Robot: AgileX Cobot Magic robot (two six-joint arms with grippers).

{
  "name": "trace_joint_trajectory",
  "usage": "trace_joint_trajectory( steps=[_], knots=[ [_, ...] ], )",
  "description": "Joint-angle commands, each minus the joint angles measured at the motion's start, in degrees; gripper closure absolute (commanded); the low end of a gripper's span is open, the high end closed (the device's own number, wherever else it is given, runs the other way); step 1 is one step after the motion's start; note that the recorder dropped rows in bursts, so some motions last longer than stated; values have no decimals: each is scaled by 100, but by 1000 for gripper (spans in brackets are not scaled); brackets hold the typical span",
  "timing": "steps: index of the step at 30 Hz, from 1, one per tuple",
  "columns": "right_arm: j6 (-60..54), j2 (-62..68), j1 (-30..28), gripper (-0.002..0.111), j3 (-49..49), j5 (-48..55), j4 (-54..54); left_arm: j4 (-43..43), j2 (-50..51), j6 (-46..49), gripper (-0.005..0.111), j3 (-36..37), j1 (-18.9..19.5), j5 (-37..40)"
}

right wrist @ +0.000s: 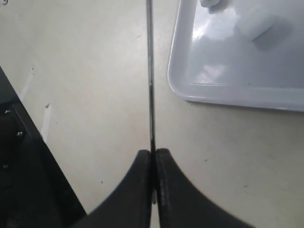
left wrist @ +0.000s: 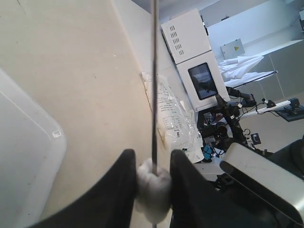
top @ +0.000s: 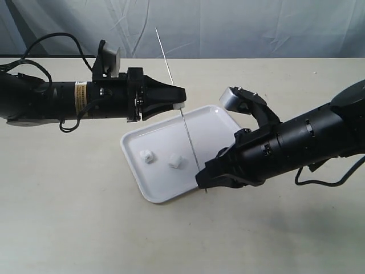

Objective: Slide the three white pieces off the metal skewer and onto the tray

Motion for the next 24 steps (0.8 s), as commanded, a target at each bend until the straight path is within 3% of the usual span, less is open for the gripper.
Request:
trace_joint_trajectory(
  steps=[1,5,14,24],
  knots=[
    [-43,-6,-27,109,-20,-52,-66,-48,-54,32,82,-42,-32,-51],
    [-43,-6,-27,109,-20,-74,-135,-48,-54,32,93,-42,-32,-51],
    [-17,-6,-27,109,406,47,-499,-312,-54,194,94,-42,83,-51],
    [-161,-6,-27,109,1109,548,-605,-595,-54,668,94,-42,775,-51]
  ],
)
